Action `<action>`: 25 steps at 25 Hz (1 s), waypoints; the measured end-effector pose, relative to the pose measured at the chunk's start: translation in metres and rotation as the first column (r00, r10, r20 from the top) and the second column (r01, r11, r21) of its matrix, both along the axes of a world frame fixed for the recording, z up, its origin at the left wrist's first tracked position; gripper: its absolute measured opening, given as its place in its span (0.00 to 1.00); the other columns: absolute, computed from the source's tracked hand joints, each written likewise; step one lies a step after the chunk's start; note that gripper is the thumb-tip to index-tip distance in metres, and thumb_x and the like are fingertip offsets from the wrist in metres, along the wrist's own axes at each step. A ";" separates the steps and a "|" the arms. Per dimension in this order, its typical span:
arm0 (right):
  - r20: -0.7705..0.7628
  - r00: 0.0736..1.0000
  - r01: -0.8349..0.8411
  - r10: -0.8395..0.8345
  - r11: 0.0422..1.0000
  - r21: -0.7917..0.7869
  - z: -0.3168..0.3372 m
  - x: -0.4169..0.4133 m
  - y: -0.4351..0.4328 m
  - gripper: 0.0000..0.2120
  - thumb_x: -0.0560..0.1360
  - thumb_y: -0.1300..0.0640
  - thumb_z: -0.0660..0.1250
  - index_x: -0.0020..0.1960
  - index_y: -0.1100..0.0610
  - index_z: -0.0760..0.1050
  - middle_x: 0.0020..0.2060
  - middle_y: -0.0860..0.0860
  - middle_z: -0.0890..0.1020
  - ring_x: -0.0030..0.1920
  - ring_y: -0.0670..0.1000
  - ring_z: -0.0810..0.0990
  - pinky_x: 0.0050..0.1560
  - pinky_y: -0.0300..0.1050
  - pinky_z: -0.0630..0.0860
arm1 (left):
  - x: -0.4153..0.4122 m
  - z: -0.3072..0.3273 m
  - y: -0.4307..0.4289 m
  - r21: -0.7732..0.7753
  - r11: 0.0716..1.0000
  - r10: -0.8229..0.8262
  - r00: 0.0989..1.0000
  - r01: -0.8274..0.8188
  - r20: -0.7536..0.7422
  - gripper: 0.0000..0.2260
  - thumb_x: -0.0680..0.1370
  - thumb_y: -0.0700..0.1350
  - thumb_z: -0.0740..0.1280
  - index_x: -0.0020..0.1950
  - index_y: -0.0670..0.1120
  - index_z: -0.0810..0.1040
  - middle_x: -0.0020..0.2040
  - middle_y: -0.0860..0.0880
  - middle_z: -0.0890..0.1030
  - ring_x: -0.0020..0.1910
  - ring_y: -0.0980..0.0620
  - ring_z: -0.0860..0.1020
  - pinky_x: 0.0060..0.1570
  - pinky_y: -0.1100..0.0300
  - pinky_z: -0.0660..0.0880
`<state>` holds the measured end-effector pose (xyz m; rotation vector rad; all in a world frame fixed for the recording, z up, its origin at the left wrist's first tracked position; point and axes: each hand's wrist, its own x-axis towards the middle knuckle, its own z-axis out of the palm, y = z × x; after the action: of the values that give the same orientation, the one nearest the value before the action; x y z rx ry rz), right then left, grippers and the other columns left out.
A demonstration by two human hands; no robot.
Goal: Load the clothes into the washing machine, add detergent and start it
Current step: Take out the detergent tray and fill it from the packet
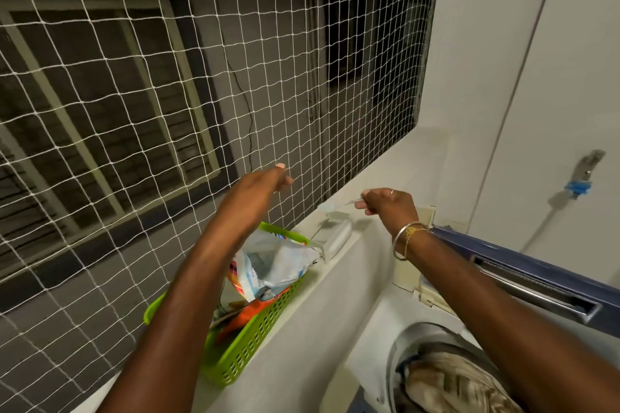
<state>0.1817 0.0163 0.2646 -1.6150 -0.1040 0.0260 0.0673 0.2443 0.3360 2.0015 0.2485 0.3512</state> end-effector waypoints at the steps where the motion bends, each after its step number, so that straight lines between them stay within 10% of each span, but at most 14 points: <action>1: -0.010 1.000 0.006 -0.007 1.000 -0.020 -0.009 0.008 0.003 0.07 0.77 0.56 0.68 0.44 0.58 0.83 0.36 0.51 0.87 0.36 0.50 0.80 0.49 0.44 0.77 | 0.002 -0.002 0.002 -0.002 1.000 -0.004 1.000 0.004 0.004 0.18 0.73 0.66 0.59 0.46 0.60 0.85 0.50 0.58 0.86 0.57 0.54 0.81 0.67 0.45 0.71; 14: 0.186 0.970 -0.024 0.159 0.819 -0.573 -0.034 0.075 0.021 0.09 0.79 0.57 0.64 0.44 0.55 0.81 0.37 0.50 0.85 0.43 0.52 0.80 0.45 0.41 0.69 | 0.001 -0.008 0.023 -0.049 0.998 0.026 0.999 -0.025 0.027 0.20 0.72 0.68 0.58 0.46 0.60 0.85 0.50 0.57 0.86 0.56 0.54 0.82 0.66 0.42 0.71; 25: 0.642 0.723 0.187 0.257 0.821 -0.539 -0.036 0.070 0.011 0.10 0.77 0.64 0.64 0.44 0.52 0.80 0.38 0.48 0.83 0.40 0.51 0.80 0.46 0.47 0.75 | 0.009 -0.019 0.028 -0.034 0.999 0.018 0.999 -0.019 -0.028 0.22 0.70 0.70 0.58 0.46 0.61 0.85 0.52 0.55 0.85 0.58 0.52 0.81 0.66 0.42 0.72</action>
<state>0.2521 0.0269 0.2283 -2.1619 -0.7896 -0.5909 0.0768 0.2727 0.3171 1.9729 0.2887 0.3286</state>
